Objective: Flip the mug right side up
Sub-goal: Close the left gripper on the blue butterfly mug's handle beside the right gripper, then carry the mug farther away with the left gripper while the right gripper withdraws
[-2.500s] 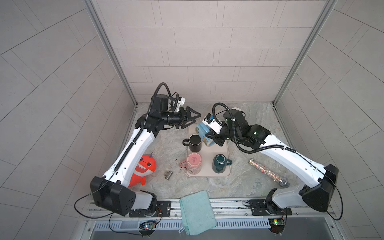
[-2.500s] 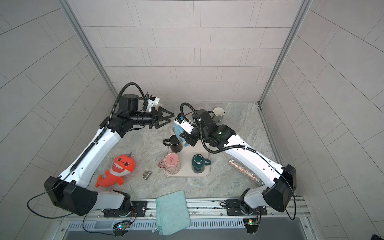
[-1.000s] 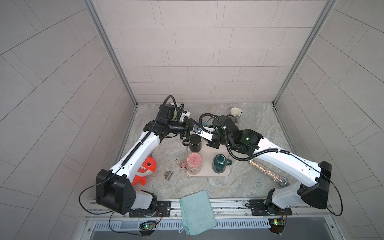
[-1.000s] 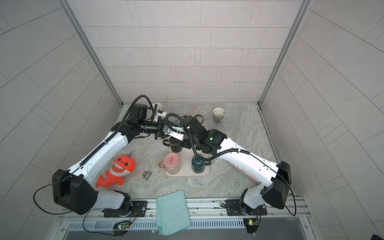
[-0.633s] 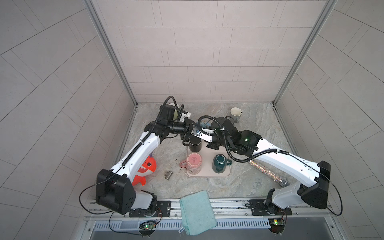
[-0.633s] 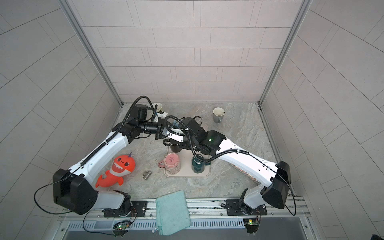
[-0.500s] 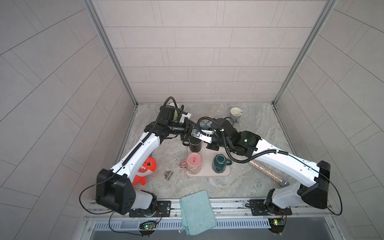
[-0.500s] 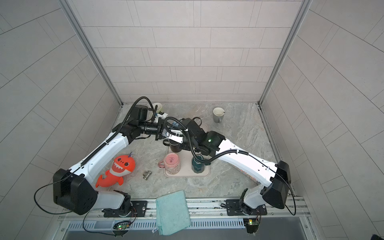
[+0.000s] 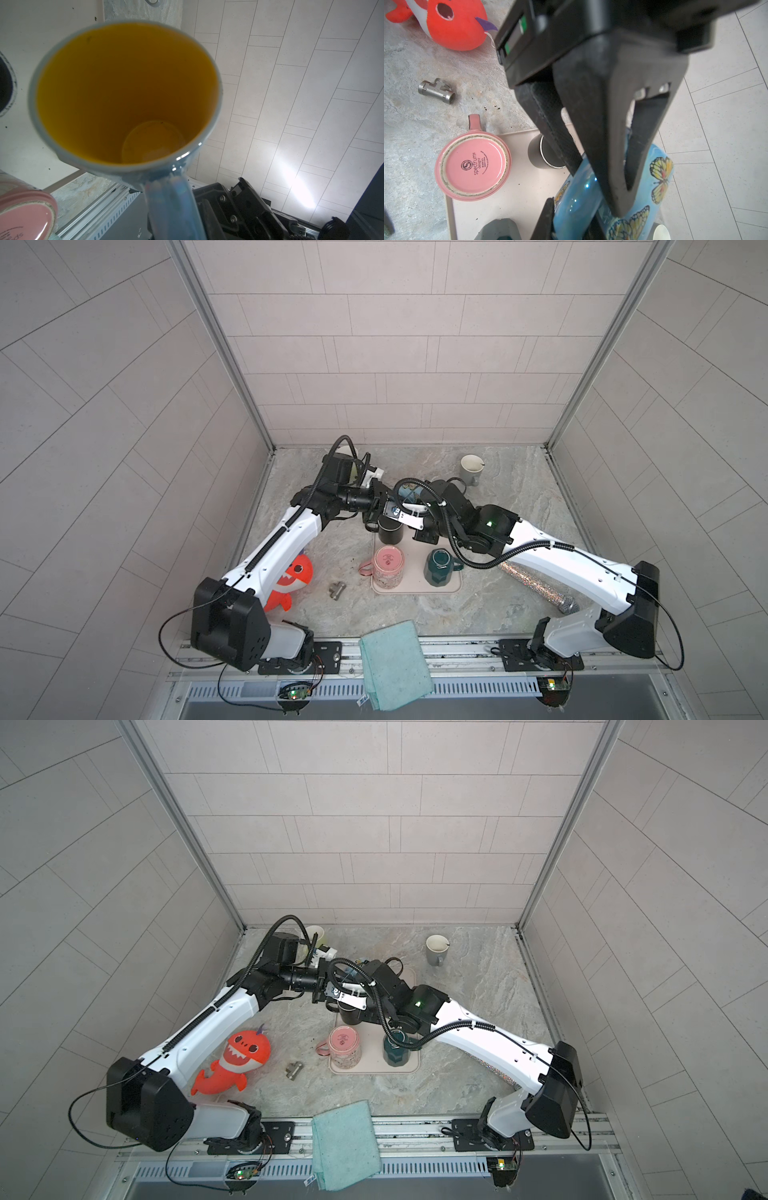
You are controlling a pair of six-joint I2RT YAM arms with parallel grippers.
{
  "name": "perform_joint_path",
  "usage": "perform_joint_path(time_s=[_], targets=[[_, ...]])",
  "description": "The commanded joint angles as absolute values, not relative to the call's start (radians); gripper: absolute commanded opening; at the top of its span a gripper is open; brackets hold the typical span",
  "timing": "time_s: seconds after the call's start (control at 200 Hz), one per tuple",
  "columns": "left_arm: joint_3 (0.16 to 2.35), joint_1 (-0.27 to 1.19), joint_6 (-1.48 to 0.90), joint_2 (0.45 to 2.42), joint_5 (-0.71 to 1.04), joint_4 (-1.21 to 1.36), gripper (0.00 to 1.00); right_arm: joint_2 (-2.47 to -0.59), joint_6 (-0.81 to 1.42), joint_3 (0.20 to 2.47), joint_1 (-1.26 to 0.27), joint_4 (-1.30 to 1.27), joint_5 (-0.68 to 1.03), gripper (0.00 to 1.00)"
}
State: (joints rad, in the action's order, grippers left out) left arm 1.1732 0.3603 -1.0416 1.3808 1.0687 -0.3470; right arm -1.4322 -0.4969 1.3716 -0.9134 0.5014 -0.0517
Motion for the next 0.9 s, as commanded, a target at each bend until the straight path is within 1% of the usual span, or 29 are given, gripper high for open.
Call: perform_joint_path(time_s=[0.0,0.155,0.245,0.375,0.43,0.6,0.691,0.821,0.896], targets=[[1.166,0.388,-0.985,1.347,1.048,-0.360,0.00,-1.352,-0.507,1.400,-0.905,0.269,-0.121,0.00],[1.180,0.393,-1.030,1.336,1.027,-0.283,0.00,-1.348,-0.500,1.382,-0.906,0.262,-0.131,0.00],[1.192,0.396,-1.059,1.338,1.023,-0.231,0.00,-1.344,-0.496,1.371,-0.905,0.255,-0.138,0.03],[1.223,0.400,-1.066,1.353,1.015,-0.207,0.00,-1.332,-0.494,1.358,-0.905,0.246,-0.149,0.10],[1.236,0.401,-1.066,1.361,1.014,-0.201,0.00,-1.327,-0.494,1.353,-0.905,0.243,-0.154,0.15],[1.263,0.402,-1.072,1.387,1.002,-0.169,0.00,-1.315,-0.493,1.342,-0.905,0.240,-0.163,0.18],[1.280,0.401,-1.078,1.403,1.000,-0.155,0.00,-1.310,-0.493,1.336,-0.906,0.238,-0.169,0.23],[1.300,0.402,-1.075,1.422,1.005,-0.148,0.00,-1.303,-0.494,1.329,-0.905,0.232,-0.181,0.27],[1.306,0.402,-1.074,1.430,1.006,-0.145,0.00,-1.300,-0.494,1.324,-0.904,0.226,-0.191,0.31]])
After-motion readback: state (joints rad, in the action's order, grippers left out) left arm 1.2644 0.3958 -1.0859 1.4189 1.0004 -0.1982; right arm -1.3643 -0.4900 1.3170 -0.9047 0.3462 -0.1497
